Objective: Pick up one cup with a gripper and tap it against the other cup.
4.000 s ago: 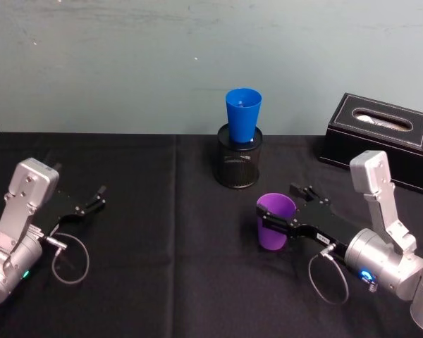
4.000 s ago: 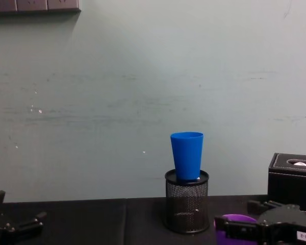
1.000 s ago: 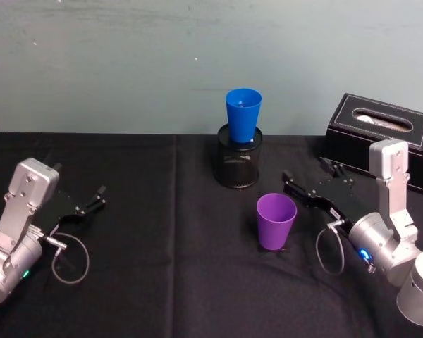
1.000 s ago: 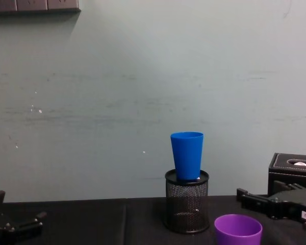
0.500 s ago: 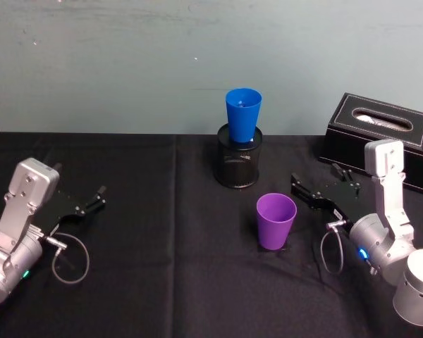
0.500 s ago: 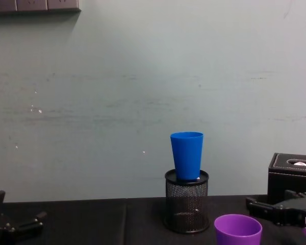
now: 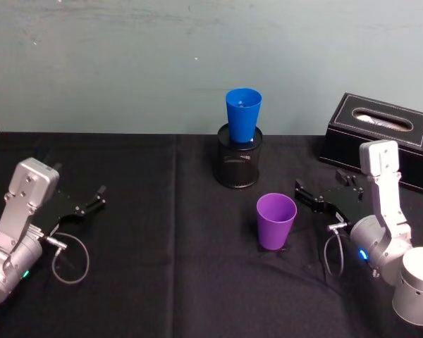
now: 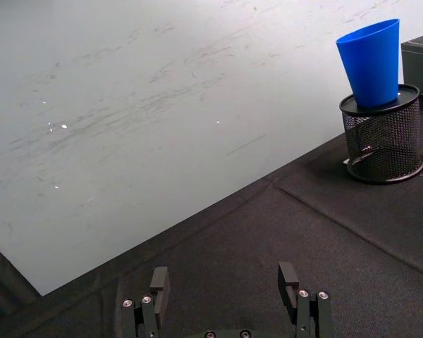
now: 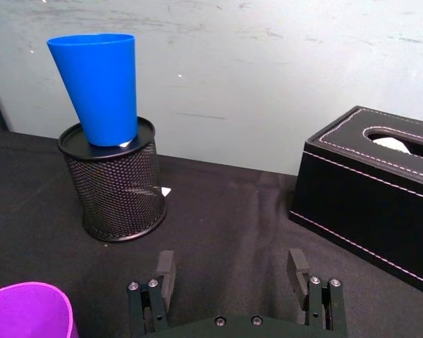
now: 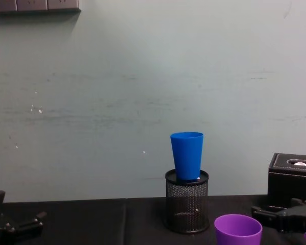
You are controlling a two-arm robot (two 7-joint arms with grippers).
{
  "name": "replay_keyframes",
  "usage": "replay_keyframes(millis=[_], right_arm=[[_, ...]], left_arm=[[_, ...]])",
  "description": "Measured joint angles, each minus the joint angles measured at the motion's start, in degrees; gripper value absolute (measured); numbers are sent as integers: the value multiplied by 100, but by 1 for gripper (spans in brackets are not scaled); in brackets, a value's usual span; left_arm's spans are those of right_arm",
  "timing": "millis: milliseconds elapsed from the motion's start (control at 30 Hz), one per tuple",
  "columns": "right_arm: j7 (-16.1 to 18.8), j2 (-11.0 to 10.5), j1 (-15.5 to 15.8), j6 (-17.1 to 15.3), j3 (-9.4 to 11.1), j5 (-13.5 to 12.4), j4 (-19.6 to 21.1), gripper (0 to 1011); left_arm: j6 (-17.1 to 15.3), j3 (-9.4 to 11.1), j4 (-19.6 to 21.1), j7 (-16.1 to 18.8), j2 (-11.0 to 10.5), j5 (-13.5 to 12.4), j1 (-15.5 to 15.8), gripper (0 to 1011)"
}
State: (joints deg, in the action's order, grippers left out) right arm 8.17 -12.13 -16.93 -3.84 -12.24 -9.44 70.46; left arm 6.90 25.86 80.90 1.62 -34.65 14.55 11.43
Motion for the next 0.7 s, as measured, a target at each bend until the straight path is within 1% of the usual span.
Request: replay_keyframes(millis=[133,700], right_arm=[[-1,29,7,-43,41,8,5,1004],[2,11,4,-17,14,3,5,1004]], left_arm=[[0,0,0,0,0,0,0,1012],[0,0,0,0,0,0,0,1011]])
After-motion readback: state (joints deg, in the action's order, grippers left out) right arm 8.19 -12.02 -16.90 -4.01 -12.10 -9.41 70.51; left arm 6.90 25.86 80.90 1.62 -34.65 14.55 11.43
